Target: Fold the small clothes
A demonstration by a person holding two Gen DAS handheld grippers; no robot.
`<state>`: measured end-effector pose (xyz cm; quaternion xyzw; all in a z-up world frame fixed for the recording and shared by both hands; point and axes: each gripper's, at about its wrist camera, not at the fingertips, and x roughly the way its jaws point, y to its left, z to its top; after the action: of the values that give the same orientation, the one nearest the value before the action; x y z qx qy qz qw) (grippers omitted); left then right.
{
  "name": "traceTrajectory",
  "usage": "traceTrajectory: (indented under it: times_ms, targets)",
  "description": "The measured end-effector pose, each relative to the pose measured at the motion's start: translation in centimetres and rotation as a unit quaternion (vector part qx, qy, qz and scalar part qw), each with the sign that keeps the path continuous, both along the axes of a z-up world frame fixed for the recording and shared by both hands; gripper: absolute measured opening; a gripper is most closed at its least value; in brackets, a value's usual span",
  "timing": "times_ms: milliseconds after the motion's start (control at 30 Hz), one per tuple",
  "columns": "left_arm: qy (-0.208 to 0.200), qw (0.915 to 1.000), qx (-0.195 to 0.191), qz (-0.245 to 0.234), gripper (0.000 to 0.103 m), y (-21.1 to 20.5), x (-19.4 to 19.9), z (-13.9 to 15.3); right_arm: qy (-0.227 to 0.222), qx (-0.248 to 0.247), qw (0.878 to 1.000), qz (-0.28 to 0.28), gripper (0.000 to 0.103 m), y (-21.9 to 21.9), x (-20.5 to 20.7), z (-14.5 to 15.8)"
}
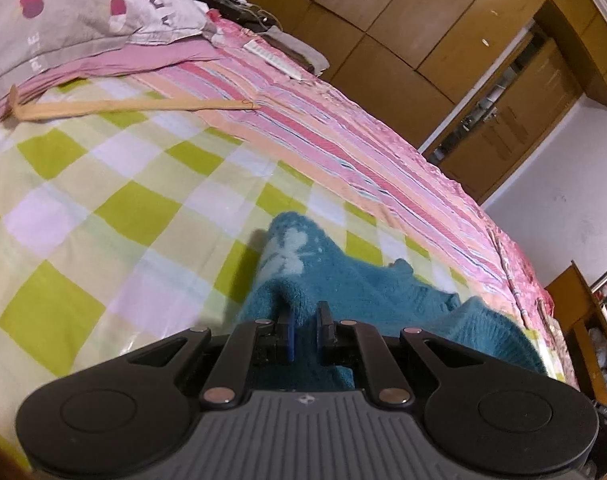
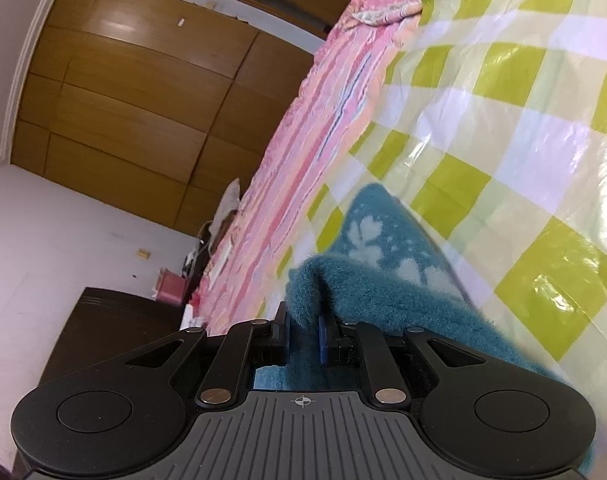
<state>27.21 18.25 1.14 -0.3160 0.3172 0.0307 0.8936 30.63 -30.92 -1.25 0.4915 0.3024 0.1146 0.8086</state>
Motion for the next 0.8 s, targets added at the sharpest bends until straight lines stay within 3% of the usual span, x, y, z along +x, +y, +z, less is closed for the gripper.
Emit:
traceTrajectory:
  times_ms: [233, 300, 400, 567, 733, 800]
  targets:
    - [-0.009, 0.9995, -0.022, 0.023, 0.018, 0.0, 0.1, 0.4, 0.007, 0.014, 1.000, -0.008, 0.022, -0.3, 0.1, 0.1]
    - [-0.016, 0.9991, -0.026, 0.029, 0.021, 0.0, 0.0, 0.8, -0.004, 0.018, 1.000, -0.010, 0.037, -0.4, 0.0, 0.5]
    - [-0.030, 0.9981, -0.031, 0.045, 0.021, 0.1, -0.3, 1.2, -0.031, 0.008, 0.999, -0.018, 0.042, -0.6, -0.1, 1.5]
    - [-0.028, 0.9974, -0.023, 0.061, 0.022, 0.1, -0.4, 1.1, -0.045, -0.033, 0.998, -0.011, 0.042, -0.4, 0.3, 3.0]
    - [-0.017, 0.9945, -0.070, 0.077, 0.023, 1.3, 0.1, 0.4, -0.045, -0.112, 0.993, -0.005, 0.042, 0.2, 0.1, 3.3]
    - [-0.015, 0.9944, -0.071, 0.077, 0.024, 1.3, 0.2, 0.5, -0.043, -0.149, 0.988, -0.003, 0.042, 0.5, 0.2, 3.3]
